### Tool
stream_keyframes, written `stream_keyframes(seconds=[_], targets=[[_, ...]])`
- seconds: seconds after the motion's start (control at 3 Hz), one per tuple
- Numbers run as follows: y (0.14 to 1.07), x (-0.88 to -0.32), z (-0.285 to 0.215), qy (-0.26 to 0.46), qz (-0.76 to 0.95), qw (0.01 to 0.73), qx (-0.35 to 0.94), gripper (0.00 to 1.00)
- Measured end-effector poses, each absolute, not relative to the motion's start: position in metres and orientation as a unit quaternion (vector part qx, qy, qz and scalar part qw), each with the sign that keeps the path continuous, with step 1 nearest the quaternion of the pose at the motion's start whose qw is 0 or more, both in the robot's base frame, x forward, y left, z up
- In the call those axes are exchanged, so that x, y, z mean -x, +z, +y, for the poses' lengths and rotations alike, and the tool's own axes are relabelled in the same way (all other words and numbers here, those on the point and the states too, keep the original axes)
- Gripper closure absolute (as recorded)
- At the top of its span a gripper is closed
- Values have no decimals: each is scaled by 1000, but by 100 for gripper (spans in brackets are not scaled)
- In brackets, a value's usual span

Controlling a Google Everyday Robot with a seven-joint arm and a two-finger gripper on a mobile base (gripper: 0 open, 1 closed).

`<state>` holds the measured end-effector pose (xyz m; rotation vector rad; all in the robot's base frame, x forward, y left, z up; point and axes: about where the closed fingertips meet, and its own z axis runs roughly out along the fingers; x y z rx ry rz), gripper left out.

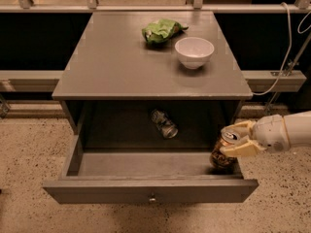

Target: Place orange can into top drawer

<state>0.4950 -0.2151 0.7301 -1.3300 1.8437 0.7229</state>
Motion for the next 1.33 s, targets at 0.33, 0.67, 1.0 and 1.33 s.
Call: stream_keyframes(seconds=[0.33, 0.67, 1.0, 1.33], targets=[[729, -495, -213, 283, 718, 368, 519, 33], [729, -495, -211, 285, 716, 368, 520, 9], [728, -495, -209, 286, 716, 367, 521, 0], [728, -495, -209, 286, 716, 367, 521, 0]])
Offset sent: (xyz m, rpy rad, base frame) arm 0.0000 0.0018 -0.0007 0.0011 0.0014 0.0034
